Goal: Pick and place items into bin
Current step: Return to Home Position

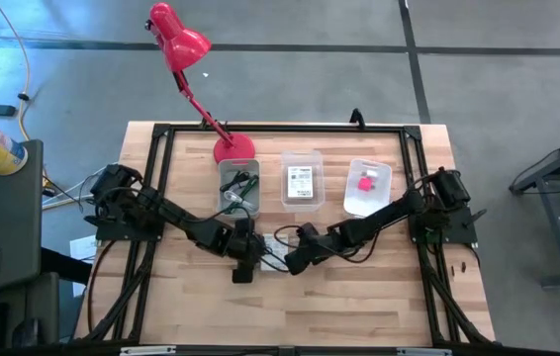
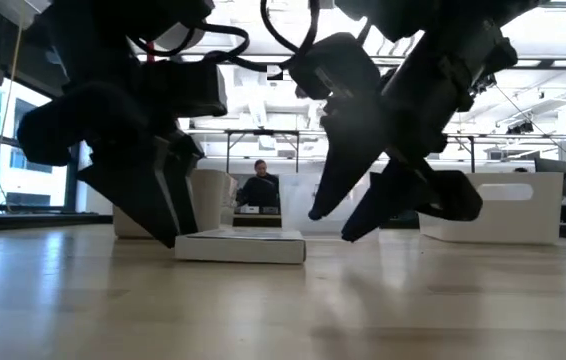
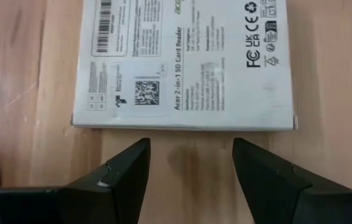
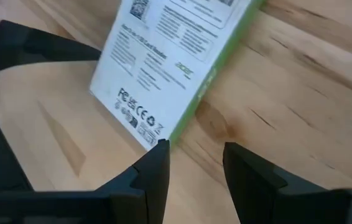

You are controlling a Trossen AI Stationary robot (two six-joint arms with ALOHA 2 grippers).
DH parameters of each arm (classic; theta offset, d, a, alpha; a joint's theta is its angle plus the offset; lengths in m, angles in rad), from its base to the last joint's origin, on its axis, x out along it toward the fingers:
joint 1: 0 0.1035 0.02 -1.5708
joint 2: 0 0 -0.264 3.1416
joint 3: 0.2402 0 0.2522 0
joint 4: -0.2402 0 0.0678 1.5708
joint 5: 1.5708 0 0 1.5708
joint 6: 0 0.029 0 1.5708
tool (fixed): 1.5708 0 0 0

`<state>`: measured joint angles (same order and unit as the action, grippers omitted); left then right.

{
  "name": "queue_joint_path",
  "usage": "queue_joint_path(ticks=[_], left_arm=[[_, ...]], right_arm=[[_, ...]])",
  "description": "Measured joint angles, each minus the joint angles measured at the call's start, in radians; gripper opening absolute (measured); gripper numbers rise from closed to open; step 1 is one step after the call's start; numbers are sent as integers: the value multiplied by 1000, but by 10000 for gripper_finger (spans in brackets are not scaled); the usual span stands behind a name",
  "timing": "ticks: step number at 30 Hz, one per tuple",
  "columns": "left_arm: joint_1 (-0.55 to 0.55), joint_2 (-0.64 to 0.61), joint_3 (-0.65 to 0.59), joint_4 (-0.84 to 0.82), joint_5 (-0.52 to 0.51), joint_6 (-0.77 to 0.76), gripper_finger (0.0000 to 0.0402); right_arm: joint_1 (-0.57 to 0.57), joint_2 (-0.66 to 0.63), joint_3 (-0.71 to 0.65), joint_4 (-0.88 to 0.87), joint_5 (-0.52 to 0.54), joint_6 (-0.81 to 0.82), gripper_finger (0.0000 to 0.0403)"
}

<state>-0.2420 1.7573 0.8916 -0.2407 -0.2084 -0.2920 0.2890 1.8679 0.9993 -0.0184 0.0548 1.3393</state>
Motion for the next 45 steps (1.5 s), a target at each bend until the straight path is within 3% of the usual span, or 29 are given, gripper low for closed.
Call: queue_joint_path(ticks=[13,20,24,45], left_arm=[[-2,0,0,18,7,24,216],[-9,-1,1,33,7,26,216],[-15,-1,1,34,5,35,216],[-13,-2,6,75,-31,34,216]], right_arm=[[-14,0,-15,74,2,10,139],[27,-2,-251,563,74,179,139],[35,-12,-326,697,112,207,139],[13,-15,-322,594,119,201,139]])
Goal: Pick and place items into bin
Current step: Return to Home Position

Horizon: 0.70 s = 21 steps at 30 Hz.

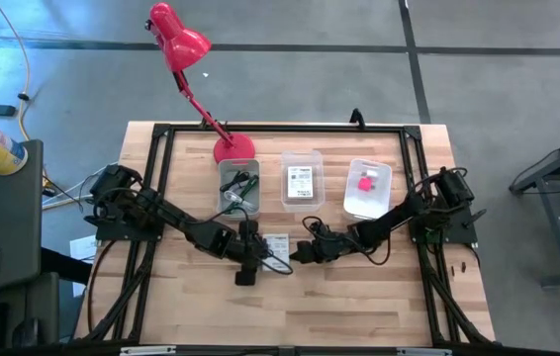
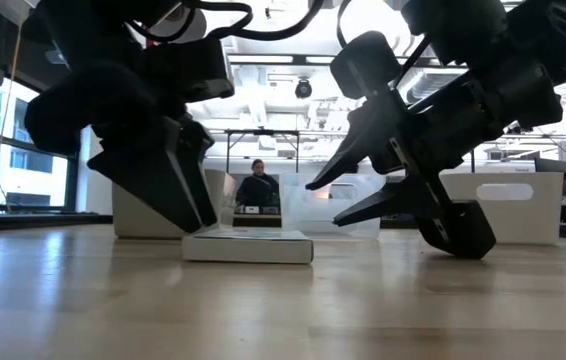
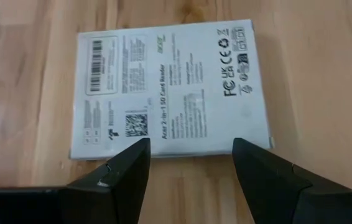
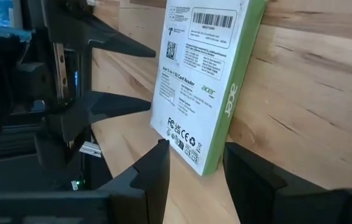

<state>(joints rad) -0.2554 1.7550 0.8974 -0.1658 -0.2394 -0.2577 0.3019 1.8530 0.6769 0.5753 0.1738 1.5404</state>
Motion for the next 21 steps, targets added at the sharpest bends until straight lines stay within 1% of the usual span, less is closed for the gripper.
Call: queue_joint_path(ticks=[8,16,21], left_arm=[[0,12,-2,6,-15,7,216],[1,24,-1,15,-4,8,216],[1,25,-1,15,-6,9,216]], right_arm=[[-6,5,0,-13,7,-10,139],[-42,6,-1,-19,-41,-13,140],[-59,8,-2,-11,-58,-41,153]])
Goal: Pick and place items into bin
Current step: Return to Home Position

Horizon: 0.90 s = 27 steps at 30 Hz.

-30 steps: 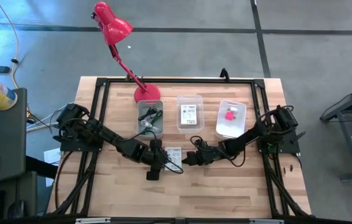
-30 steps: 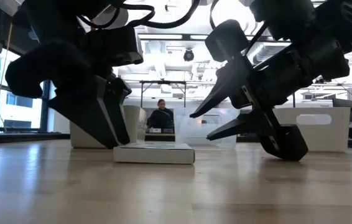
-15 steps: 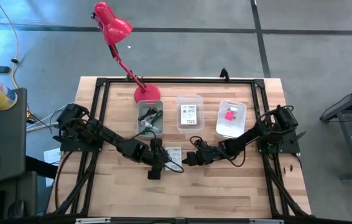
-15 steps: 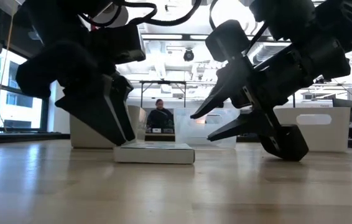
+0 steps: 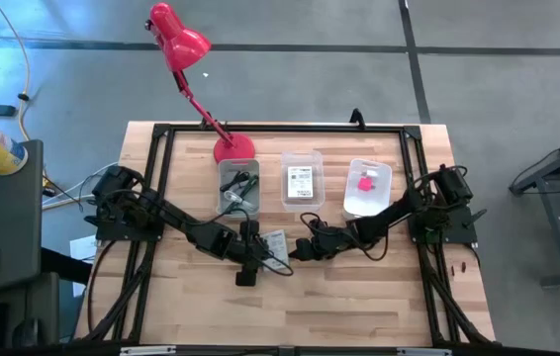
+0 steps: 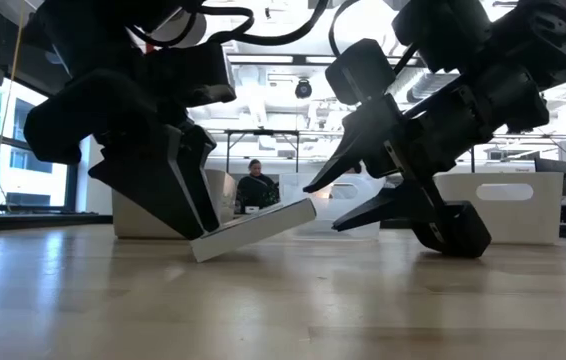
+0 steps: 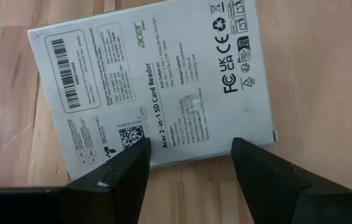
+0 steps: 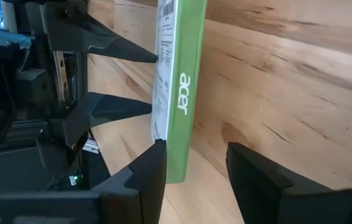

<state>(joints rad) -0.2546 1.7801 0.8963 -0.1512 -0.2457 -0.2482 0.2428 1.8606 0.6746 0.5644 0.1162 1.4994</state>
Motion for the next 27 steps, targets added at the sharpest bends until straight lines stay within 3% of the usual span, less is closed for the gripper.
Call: queue_joint_path(ticks=[8,20,27], left_arm=[[0,1,-1,-1,-4,1,216],[-1,2,-1,1,-4,0,216],[-1,3,-2,1,-6,0,216]], right_arm=[[-19,0,-2,9,-10,-20,177],[-51,50,90,-3,8,-121,161],[-74,69,95,43,-36,-124,177]])
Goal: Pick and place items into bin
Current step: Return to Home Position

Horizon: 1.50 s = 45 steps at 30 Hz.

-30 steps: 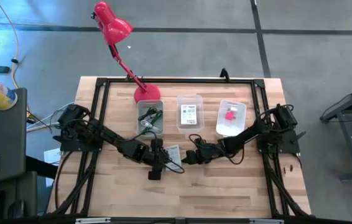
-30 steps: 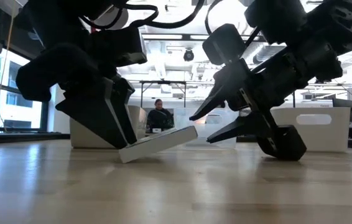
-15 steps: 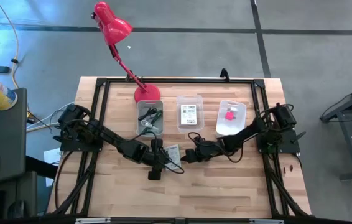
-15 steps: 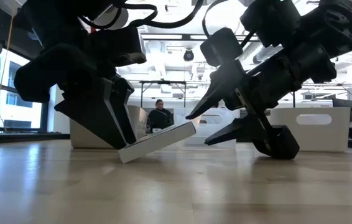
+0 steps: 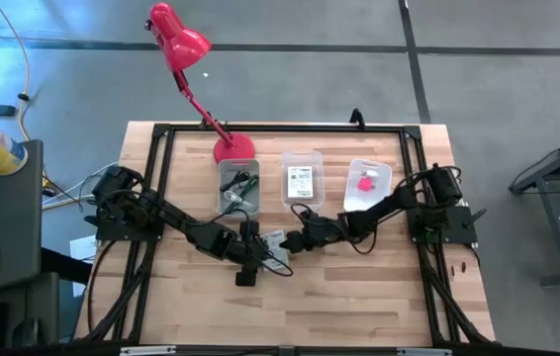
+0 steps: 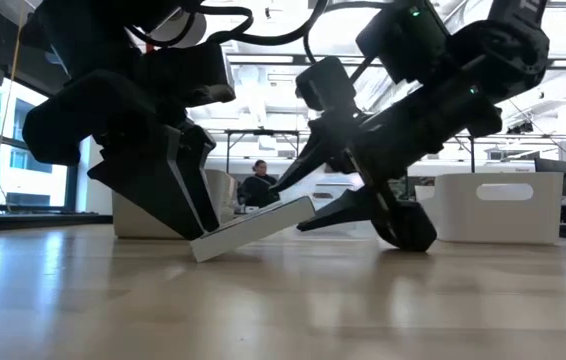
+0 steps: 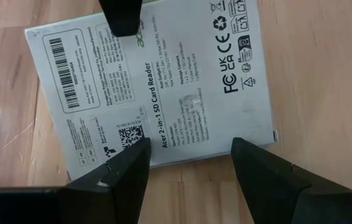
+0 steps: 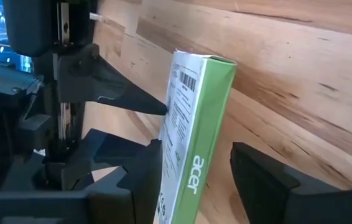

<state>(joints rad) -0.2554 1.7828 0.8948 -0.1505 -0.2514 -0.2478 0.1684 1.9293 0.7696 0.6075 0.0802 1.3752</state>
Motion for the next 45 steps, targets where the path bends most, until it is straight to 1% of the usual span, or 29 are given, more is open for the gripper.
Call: queue_joint_path(ticks=[4,8,13,20,29,34,39,45], left_arm=[[0,0,0,0,-2,0,216],[0,1,0,4,-5,10,216],[0,2,-2,18,-10,12,216],[0,2,-2,20,-16,12,216],[0,2,-2,21,-21,12,216],[0,2,-2,22,-22,8,216],[0,2,-2,24,-22,5,216],[0,2,-2,24,-23,5,216]], right_arm=[[-11,1,0,5,-25,5,179],[-11,1,0,11,-35,5,168],[-11,1,1,11,-38,4,154],[-10,2,1,21,-39,4,151],[-6,7,86,-87,-59,-68,140],[-8,7,84,-92,-60,-63,133],[-7,6,85,-94,-63,-60,113],[-5,4,85,-92,-63,-68,71]])
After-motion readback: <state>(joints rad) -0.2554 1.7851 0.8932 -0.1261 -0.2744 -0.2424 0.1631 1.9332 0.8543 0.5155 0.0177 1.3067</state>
